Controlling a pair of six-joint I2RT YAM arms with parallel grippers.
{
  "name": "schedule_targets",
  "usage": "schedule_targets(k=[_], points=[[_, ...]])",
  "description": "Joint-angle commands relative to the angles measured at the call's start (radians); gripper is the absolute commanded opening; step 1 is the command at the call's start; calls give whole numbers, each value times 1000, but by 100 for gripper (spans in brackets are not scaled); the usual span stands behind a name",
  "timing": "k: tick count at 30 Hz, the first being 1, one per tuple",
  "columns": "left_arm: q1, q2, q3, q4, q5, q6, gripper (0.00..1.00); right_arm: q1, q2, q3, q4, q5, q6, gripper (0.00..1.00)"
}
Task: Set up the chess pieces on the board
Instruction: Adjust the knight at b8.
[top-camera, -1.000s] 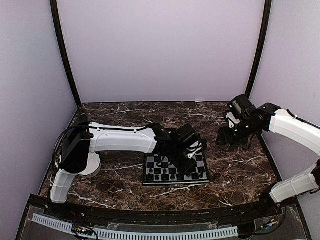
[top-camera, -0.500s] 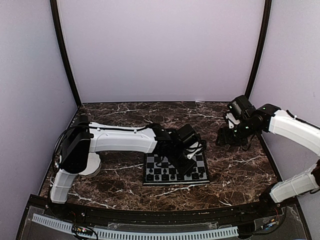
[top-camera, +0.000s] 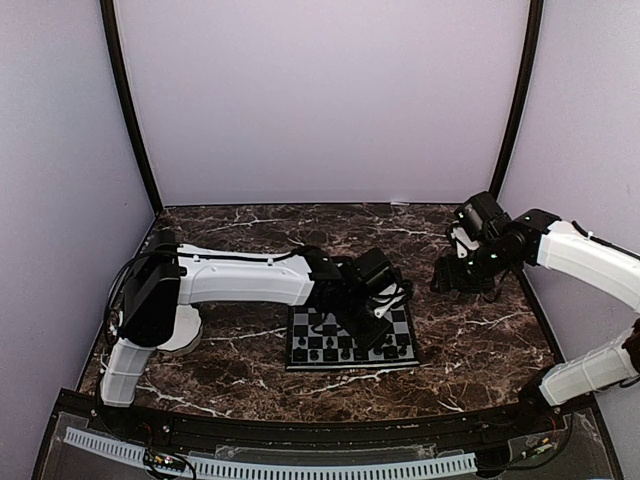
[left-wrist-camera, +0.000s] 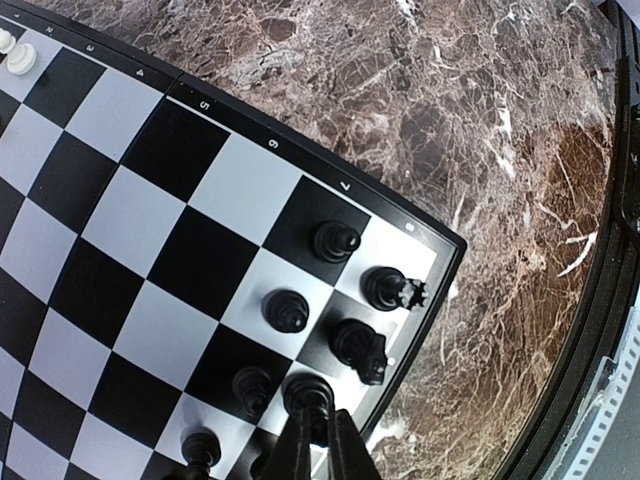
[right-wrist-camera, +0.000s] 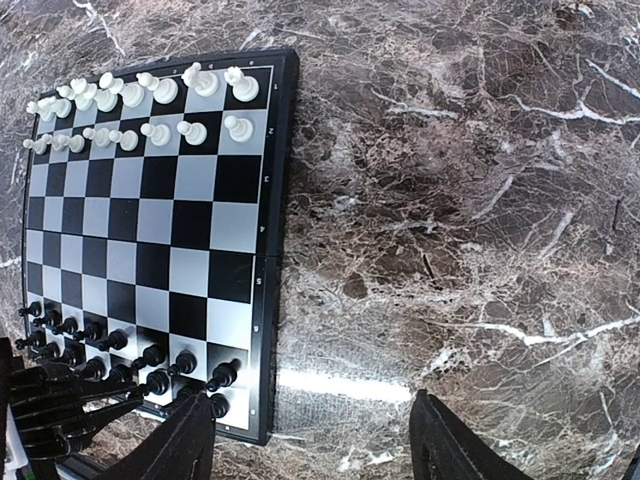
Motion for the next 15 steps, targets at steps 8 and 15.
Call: schedule_targets(k=[8,15], points=[[-8,-43,-4,-80,-10,15,7,-6,-10,-18,38,-9,10,68],[-9,-43,-16,-69,-11,14,10,-6,-2,-13,39,-10,-1,68]])
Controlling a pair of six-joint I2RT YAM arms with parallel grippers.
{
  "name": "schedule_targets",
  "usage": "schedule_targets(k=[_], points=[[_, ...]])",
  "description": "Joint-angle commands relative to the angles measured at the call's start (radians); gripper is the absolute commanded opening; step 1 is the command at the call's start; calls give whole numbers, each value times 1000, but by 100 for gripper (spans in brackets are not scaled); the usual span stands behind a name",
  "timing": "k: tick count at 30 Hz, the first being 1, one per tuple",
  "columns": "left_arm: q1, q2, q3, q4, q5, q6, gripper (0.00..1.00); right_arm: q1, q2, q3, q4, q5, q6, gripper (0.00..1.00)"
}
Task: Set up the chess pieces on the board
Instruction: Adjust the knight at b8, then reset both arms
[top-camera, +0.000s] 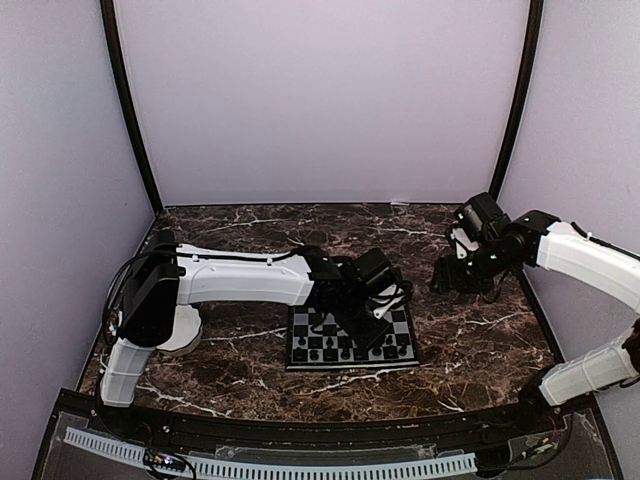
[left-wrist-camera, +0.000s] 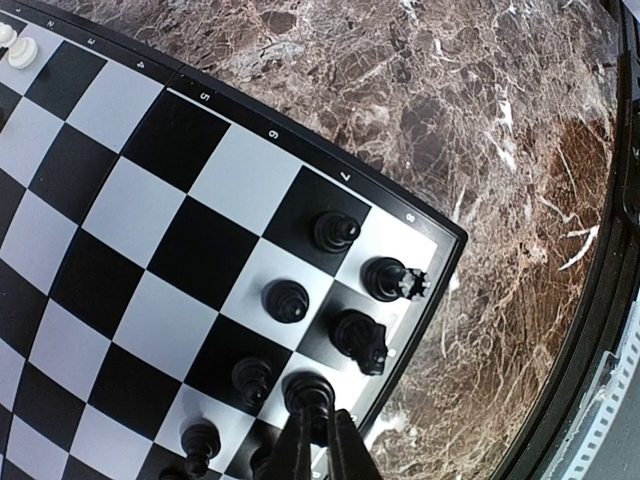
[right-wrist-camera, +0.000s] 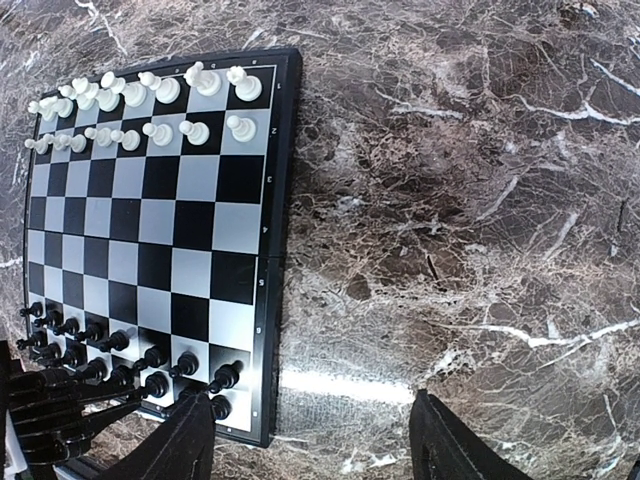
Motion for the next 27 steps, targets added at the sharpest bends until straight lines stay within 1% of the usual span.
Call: schedule_targets(k=[1,6,13,15,16,17,18,20,21,22,23,24,25,27], points=[[-7,-39,-15,-52,-5,12,11,-7,1,-1,26,-3,-4,68],[-10,-47,-5,-54,-1,26,17,-7,6,14,18,5,-10,68],[-10,-119,-13,-31,-15,80,22,-8,4,67,5,23,-39,69],[-9,-153,-17,-31,-40,102,23,-8,-3,105,14,15,-62,70],[-7,-182,-23,-34,-79,109,23,-8,-7,136,26,13,-79,70],[-6,-200,-28,-35,-94,119,24,-8,-15,159,44,17,-92,72],[5,-244,-47,-30,-147,122,24,-9,-25,186,59,37,-106,76],[34,-317,-82,-12,-205,109,28,-11,-30,241,87,72,-138,89],[65,-343,-92,-10,-224,78,34,-11,-28,267,102,86,-160,97],[83,-385,-102,-20,-258,57,38,-11,-24,294,114,101,-181,98],[125,-405,-101,-31,-269,12,45,-11,-19,319,123,121,-202,99],[147,-439,-98,-54,-284,-9,48,-11,-14,340,134,149,-205,99],[190,-453,-85,-68,-289,-42,53,-12,-6,360,138,184,-201,98],[244,-486,-60,-112,-315,-67,61,-11,13,402,135,241,-193,99]])
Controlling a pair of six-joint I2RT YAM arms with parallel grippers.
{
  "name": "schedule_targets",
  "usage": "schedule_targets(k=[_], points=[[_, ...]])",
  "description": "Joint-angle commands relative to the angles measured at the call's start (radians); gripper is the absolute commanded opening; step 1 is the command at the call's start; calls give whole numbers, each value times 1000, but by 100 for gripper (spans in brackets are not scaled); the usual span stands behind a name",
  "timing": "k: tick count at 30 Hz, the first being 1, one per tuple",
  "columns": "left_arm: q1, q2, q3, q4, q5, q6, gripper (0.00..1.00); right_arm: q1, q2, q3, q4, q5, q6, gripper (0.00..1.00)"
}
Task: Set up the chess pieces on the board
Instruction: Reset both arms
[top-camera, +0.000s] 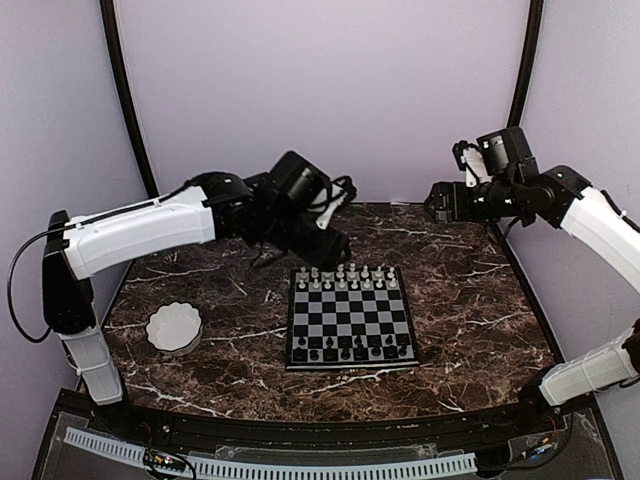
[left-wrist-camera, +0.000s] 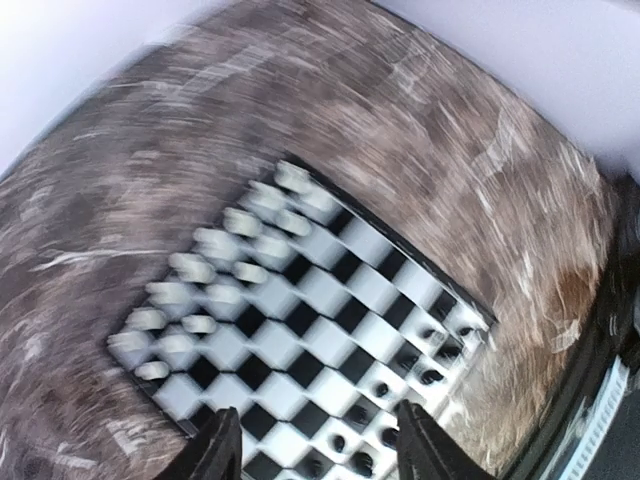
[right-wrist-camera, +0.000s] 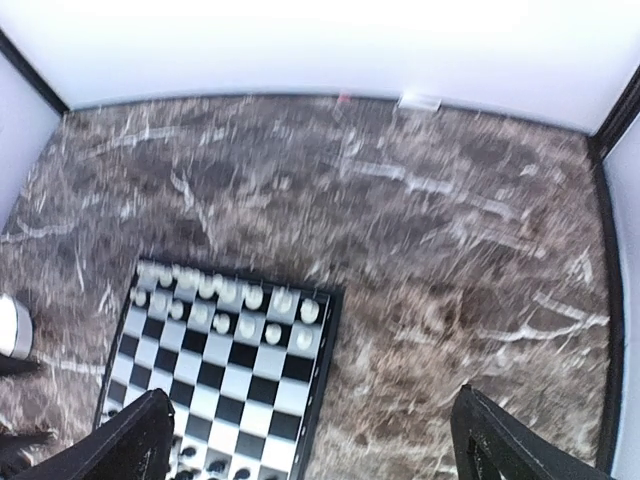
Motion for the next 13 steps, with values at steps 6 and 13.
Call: schedule_targets(k=[6,13], points=[[200,-180,40,-141,-218,-55,83,-7,0,154,69,200,-54,99],[229,-198,-16,-133,-247,-93,98,-7,-33,127,127,195,-98,99]])
